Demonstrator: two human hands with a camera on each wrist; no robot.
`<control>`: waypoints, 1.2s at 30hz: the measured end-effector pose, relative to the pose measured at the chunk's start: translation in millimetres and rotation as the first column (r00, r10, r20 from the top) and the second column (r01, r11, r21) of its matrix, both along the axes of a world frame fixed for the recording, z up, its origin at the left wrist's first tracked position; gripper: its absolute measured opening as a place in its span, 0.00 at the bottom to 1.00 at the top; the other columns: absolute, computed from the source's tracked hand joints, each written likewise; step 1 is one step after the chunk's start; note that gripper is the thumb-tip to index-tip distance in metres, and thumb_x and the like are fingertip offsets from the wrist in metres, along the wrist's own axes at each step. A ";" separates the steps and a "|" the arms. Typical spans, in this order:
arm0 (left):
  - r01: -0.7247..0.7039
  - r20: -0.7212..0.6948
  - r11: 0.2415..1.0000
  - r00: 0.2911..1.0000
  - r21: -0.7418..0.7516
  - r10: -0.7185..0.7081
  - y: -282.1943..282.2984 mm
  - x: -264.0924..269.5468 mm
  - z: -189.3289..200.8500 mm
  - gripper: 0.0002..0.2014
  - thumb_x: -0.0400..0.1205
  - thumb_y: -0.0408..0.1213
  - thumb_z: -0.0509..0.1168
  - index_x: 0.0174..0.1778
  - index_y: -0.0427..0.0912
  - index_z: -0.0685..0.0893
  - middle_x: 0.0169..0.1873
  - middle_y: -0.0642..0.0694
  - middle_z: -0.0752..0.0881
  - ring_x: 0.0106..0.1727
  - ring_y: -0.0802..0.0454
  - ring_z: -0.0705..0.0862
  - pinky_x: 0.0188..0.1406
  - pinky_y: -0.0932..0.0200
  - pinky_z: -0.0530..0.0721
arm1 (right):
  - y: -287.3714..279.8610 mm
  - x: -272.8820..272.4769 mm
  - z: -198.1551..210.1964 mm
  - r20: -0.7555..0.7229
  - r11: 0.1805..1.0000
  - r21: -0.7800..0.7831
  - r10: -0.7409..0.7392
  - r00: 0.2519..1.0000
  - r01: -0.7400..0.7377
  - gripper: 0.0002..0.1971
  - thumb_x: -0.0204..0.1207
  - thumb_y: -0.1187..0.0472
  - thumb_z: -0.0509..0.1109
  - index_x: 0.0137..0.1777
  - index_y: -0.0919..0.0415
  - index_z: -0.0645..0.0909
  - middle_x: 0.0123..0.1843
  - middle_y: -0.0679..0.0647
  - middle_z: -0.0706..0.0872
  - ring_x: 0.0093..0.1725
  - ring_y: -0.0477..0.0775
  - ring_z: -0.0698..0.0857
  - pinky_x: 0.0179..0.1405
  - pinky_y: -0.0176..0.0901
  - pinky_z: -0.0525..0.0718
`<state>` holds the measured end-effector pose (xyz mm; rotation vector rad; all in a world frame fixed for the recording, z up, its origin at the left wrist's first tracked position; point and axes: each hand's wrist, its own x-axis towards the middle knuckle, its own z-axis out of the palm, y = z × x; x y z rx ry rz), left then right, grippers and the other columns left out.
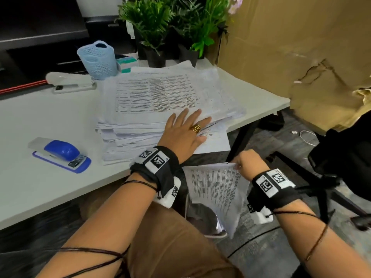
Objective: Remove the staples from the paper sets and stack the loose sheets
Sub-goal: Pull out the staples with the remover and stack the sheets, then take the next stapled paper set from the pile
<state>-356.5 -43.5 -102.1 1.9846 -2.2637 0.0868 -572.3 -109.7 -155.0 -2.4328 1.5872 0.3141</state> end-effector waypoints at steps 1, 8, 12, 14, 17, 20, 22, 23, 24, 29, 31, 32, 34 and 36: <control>0.006 -0.005 1.000 1.000 -0.009 -0.006 -0.7 1.0 -0.9 0.27 0.86 0.55 0.44 0.81 0.61 0.45 0.83 0.54 0.45 0.82 0.46 0.42 0.79 0.45 0.39 | -3.4 2.0 -11.1 0.016 0.999 0.029 -0.025 1.000 0.024 0.12 0.75 0.71 0.63 0.50 0.64 0.88 0.51 0.64 0.88 0.53 0.63 0.85 0.52 0.45 0.83; 0.017 -0.010 0.999 1.000 -0.040 -0.018 -1.6 2.5 -5.2 0.29 0.84 0.59 0.44 0.81 0.60 0.45 0.83 0.52 0.45 0.82 0.46 0.42 0.79 0.44 0.40 | -16.0 18.2 -97.3 0.023 0.982 0.140 -0.134 0.991 0.130 0.14 0.78 0.70 0.62 0.59 0.70 0.83 0.58 0.68 0.85 0.59 0.65 0.84 0.55 0.47 0.81; 0.012 0.011 0.999 1.000 -0.053 -0.011 -1.7 2.9 -7.0 0.26 0.86 0.53 0.43 0.81 0.60 0.43 0.83 0.53 0.45 0.83 0.46 0.42 0.79 0.44 0.40 | -2.6 19.9 -141.8 -0.018 0.982 0.137 -0.131 0.991 0.132 0.17 0.81 0.72 0.53 0.67 0.71 0.75 0.62 0.69 0.82 0.61 0.66 0.83 0.57 0.51 0.79; 0.013 0.002 0.998 1.000 -0.069 -0.013 -2.1 3.3 -8.5 0.26 0.87 0.52 0.43 0.81 0.60 0.44 0.83 0.52 0.46 0.83 0.45 0.42 0.79 0.44 0.41 | 10.1 18.1 -162.8 -0.043 0.974 0.192 -0.115 0.992 0.121 0.19 0.83 0.72 0.49 0.73 0.71 0.66 0.66 0.70 0.78 0.63 0.66 0.81 0.60 0.53 0.77; 0.025 -0.019 0.995 0.999 -0.102 -0.027 -3.0 3.5 -10.4 0.26 0.86 0.52 0.44 0.81 0.59 0.47 0.83 0.51 0.49 0.83 0.44 0.45 0.79 0.43 0.43 | 30.9 16.2 -188.8 0.039 0.927 0.358 -0.130 0.991 0.108 0.21 0.85 0.68 0.49 0.77 0.67 0.59 0.73 0.69 0.70 0.71 0.63 0.75 0.66 0.48 0.71; 0.017 -0.017 0.994 1.000 -0.106 -0.019 -4.2 4.4 -12.8 0.26 0.86 0.51 0.45 0.81 0.59 0.48 0.83 0.51 0.50 0.82 0.44 0.46 0.78 0.43 0.44 | 44.0 11.9 -208.7 0.059 0.889 0.456 -0.083 0.995 0.048 0.31 0.83 0.60 0.57 0.82 0.63 0.50 0.80 0.64 0.62 0.79 0.61 0.63 0.72 0.43 0.62; 0.019 -0.008 0.994 1.000 -0.111 -0.020 -4.8 4.5 -13.1 0.27 0.85 0.51 0.45 0.82 0.58 0.50 0.82 0.50 0.51 0.82 0.43 0.48 0.78 0.42 0.46 | 47.5 7.7 -212.0 0.045 0.919 0.394 -0.032 0.998 0.012 0.39 0.79 0.51 0.64 0.83 0.58 0.46 0.81 0.61 0.59 0.79 0.62 0.63 0.72 0.47 0.67; 0.018 -0.007 0.994 1.000 -0.104 -0.018 -4.7 4.4 -13.2 0.27 0.86 0.51 0.46 0.82 0.58 0.50 0.82 0.50 0.51 0.82 0.43 0.48 0.78 0.42 0.46 | 47.8 7.3 -206.4 0.040 0.939 0.343 0.006 0.999 -0.019 0.41 0.78 0.46 0.64 0.83 0.56 0.46 0.81 0.59 0.60 0.77 0.62 0.66 0.71 0.50 0.71; 0.014 -0.011 0.996 1.000 -0.092 -0.015 -4.7 3.4 -13.5 0.27 0.86 0.50 0.47 0.82 0.58 0.49 0.82 0.50 0.51 0.82 0.44 0.48 0.78 0.42 0.45 | 47.2 7.5 -199.1 0.034 0.954 0.294 0.043 0.999 -0.051 0.41 0.77 0.43 0.63 0.83 0.55 0.46 0.80 0.59 0.61 0.75 0.62 0.68 0.68 0.51 0.73; -0.013 -0.051 0.995 0.999 -0.102 0.007 -2.4 3.8 -12.4 0.29 0.85 0.53 0.49 0.82 0.58 0.45 0.83 0.45 0.47 0.81 0.46 0.52 0.78 0.47 0.48 | 49.7 26.8 -119.0 0.026 0.968 0.007 0.251 0.968 -0.251 0.27 0.82 0.40 0.53 0.72 0.59 0.66 0.71 0.57 0.70 0.68 0.59 0.73 0.61 0.48 0.75; -0.039 -0.098 0.992 0.995 -0.123 0.027 2.3 2.9 -9.2 0.32 0.83 0.60 0.46 0.82 0.56 0.48 0.82 0.44 0.52 0.76 0.47 0.61 0.73 0.50 0.52 | 56.6 34.8 -80.9 0.077 0.952 -0.126 0.290 0.954 -0.279 0.22 0.82 0.42 0.53 0.63 0.59 0.73 0.63 0.55 0.76 0.62 0.57 0.77 0.55 0.46 0.78; -0.061 -0.147 0.988 0.988 -0.143 0.040 5.8 1.4 -6.1 0.33 0.81 0.63 0.44 0.82 0.55 0.52 0.81 0.46 0.59 0.72 0.47 0.65 0.70 0.51 0.54 | 60.8 38.6 -61.3 0.128 0.933 -0.234 0.308 0.943 -0.273 0.20 0.82 0.44 0.54 0.57 0.59 0.77 0.56 0.54 0.80 0.57 0.55 0.81 0.47 0.45 0.80; -0.127 -0.352 0.974 0.934 -0.186 0.055 11.2 0.0 1.1 0.33 0.79 0.64 0.45 0.79 0.52 0.62 0.72 0.49 0.74 0.66 0.48 0.72 0.66 0.54 0.58 | 70.8 44.4 -25.7 0.245 0.856 -0.472 0.355 0.902 -0.209 0.17 0.77 0.47 0.57 0.37 0.57 0.80 0.36 0.50 0.82 0.37 0.52 0.85 0.25 0.38 0.76; -0.197 -0.542 0.951 0.840 -0.240 0.037 17.6 5.1 8.6 0.28 0.81 0.59 0.55 0.74 0.48 0.71 0.67 0.49 0.79 0.66 0.47 0.75 0.69 0.55 0.62 | 80.4 47.0 5.3 0.347 0.764 -0.636 0.411 0.843 -0.111 0.16 0.73 0.50 0.59 0.26 0.55 0.75 0.25 0.48 0.77 0.25 0.50 0.80 0.18 0.35 0.67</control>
